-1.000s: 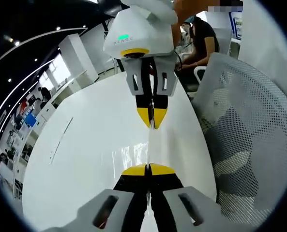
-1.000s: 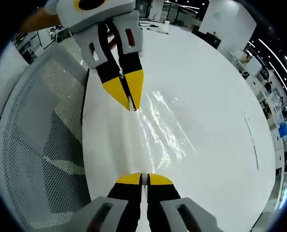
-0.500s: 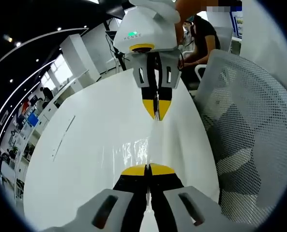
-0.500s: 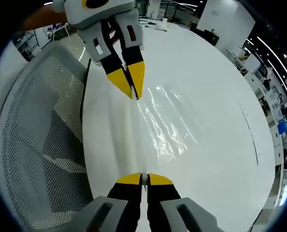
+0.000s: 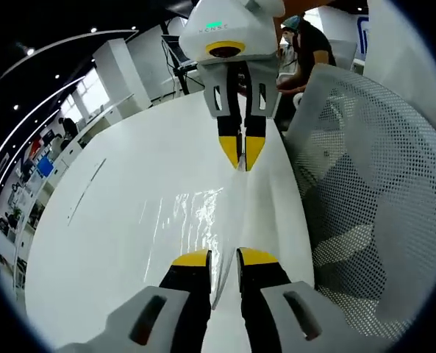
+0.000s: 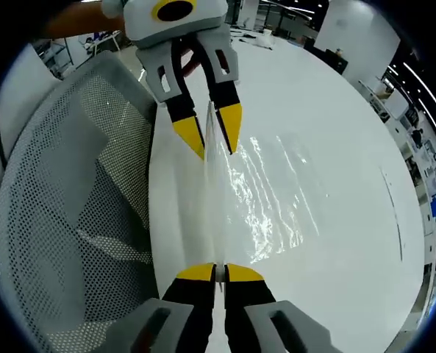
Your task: Open the resealable bag by pulling the two sides of the seal apart until the entire bag opening is separated and visibly accessible.
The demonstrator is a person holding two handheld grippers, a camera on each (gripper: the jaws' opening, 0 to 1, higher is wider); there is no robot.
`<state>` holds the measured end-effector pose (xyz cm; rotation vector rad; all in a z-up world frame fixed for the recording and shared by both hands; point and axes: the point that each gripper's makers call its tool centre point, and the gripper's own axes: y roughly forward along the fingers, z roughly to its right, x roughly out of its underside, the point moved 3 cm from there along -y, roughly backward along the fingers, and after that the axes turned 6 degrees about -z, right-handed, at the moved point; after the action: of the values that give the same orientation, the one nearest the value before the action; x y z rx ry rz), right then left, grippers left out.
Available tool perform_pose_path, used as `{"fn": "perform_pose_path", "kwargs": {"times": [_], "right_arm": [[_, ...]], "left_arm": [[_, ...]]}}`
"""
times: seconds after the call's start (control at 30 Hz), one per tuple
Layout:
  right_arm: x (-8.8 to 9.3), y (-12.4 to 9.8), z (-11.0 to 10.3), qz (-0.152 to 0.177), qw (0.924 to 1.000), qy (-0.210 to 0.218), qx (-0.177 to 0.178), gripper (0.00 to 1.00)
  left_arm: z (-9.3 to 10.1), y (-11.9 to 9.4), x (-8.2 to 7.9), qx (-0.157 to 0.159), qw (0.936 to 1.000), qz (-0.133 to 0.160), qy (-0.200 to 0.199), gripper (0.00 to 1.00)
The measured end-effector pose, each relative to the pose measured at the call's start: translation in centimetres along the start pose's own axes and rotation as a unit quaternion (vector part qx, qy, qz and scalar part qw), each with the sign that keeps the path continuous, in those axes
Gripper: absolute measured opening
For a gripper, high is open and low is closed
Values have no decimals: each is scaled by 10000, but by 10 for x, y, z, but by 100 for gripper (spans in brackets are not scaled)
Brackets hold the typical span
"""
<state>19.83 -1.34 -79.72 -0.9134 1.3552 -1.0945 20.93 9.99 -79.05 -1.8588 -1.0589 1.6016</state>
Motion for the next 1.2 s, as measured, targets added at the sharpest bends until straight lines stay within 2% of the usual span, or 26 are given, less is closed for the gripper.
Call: {"fn": "perform_pose_path", "kwargs": {"times": [0.23,0.5,0.67,0.9,1.0,1.07,1.1,1.2], "right_arm": [[-14,-6,-11,445,9979,255,-394,6],[-34,-8,-5,798,9951,455,-367,6],[-43,6,-4,767,9955,462,-319,4],[-45,27,-5,701,9930,809,-488,2],[-44,30,-9,579,9938,784,-543,0],[-45,31,-9,551,9941,762,-548,0],[-46,31,-8,519,9943,762,-542,0],[-48,32,-3,499,9947,766,-466,0]], "left_arm": [[8,2,1,51,10000,-6,-16,10],[10,3,0,72,10000,11,-13,10],[10,2,-2,57,10000,50,-17,10],[14,1,-3,85,9999,126,-47,11],[14,-2,-6,24,9998,199,49,15],[13,-5,-12,-46,9984,411,374,20],[14,-6,-11,-38,9988,389,305,21],[17,-7,-14,-1,9982,464,386,19]]}}
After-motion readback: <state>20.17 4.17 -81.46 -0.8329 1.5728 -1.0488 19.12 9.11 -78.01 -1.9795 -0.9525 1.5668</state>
